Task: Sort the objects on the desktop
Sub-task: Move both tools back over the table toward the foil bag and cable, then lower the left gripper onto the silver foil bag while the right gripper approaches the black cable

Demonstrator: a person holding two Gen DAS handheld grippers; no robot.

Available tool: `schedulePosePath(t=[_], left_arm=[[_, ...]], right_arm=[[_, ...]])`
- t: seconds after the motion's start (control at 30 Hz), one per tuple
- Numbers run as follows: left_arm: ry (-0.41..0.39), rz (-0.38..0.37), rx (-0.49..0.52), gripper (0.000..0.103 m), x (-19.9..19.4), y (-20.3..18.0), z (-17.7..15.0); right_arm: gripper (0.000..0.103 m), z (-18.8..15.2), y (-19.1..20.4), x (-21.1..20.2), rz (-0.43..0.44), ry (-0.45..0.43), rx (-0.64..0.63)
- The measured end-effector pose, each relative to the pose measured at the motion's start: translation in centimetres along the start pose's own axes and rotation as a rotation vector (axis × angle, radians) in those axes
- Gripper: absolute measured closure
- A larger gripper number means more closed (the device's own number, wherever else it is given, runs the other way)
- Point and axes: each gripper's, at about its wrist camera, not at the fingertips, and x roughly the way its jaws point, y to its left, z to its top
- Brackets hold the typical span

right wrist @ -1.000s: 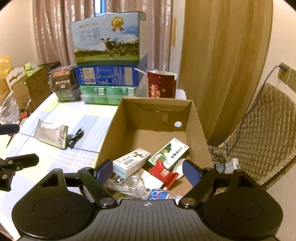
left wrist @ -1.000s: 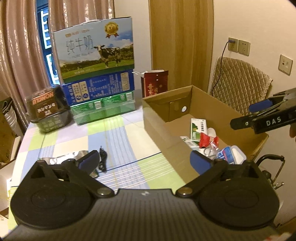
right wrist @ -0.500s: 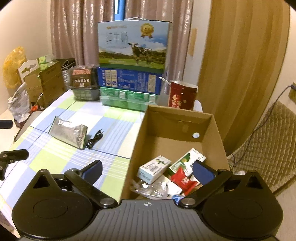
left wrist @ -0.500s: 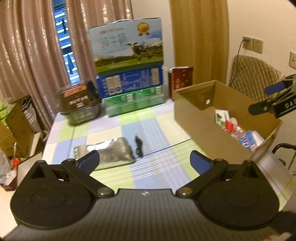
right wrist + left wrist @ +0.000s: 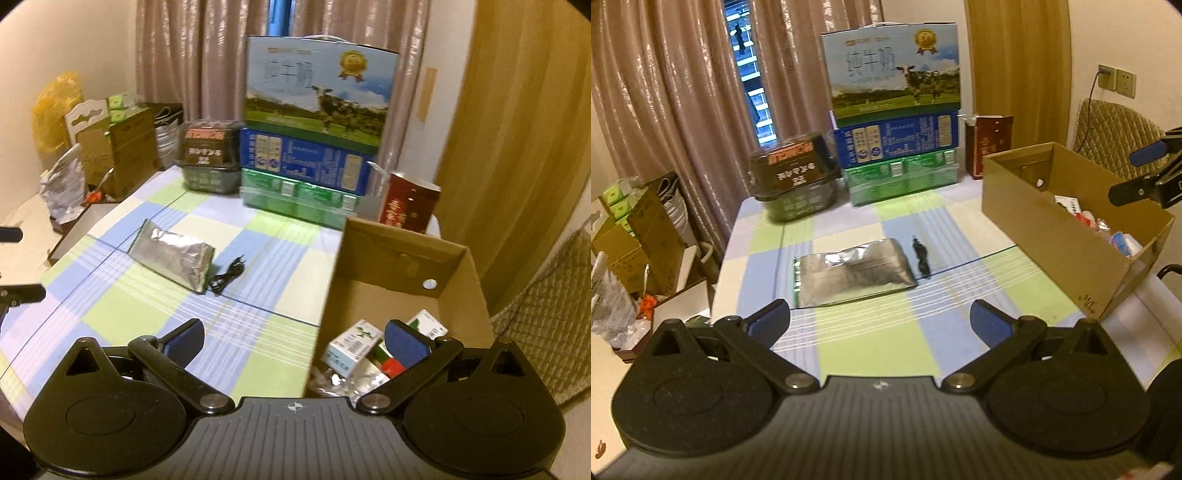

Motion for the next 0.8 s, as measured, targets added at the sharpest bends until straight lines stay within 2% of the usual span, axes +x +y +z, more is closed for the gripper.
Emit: schedulePosePath(t=[0.3,0.8], left_arm=[[0.015,0.012,0.124,0.001,1.0,2.0,-0.8],[0.011,-0.036,0.455,0.001,6.2,3.3,-0.6]], right_arm=[[0.002,1.0,3.9,1.8,0.066,0.013,-0.147],[0.002,1.1,8.1,7.8,0.141,0.067,-0.468]])
